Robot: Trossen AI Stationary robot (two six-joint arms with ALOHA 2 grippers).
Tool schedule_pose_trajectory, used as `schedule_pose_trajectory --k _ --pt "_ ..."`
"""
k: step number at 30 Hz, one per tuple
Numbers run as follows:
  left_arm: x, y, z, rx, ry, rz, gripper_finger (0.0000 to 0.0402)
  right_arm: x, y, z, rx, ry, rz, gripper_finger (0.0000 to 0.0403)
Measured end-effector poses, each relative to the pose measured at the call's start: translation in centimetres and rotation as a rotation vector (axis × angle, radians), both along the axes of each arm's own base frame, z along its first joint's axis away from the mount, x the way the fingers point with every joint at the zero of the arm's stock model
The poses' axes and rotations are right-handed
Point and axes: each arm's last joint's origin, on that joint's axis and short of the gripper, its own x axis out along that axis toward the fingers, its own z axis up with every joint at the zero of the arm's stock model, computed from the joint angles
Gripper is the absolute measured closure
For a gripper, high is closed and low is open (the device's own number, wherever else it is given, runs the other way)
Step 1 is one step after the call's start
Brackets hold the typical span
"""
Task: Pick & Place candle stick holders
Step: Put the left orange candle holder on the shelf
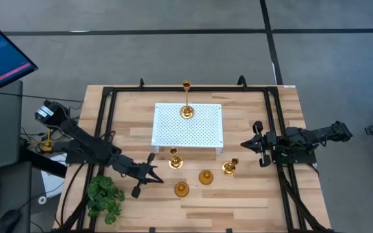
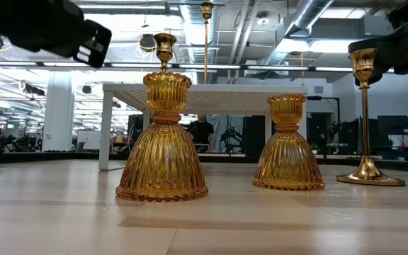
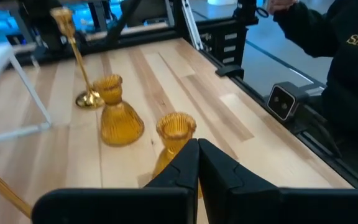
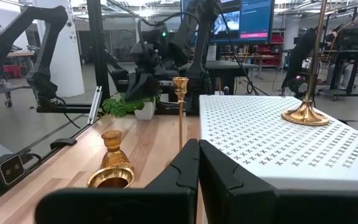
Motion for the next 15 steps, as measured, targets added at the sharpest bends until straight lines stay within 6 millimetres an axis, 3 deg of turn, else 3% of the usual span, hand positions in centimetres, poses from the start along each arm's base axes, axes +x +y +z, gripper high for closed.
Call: schedule_pose_trajectory --k 8,15 --pt "1.1 -0.7 -1.8 -0.024 0.06 0.007 0.0387 0.0 0.0 0.0 0.006 0.0 0.001 0.0403" --pt "1.8 -1.2 -3.2 -0.013 0.079 0.009 0.034 0.0 0.0 0.0 0.006 0.0 0.001 0.0403"
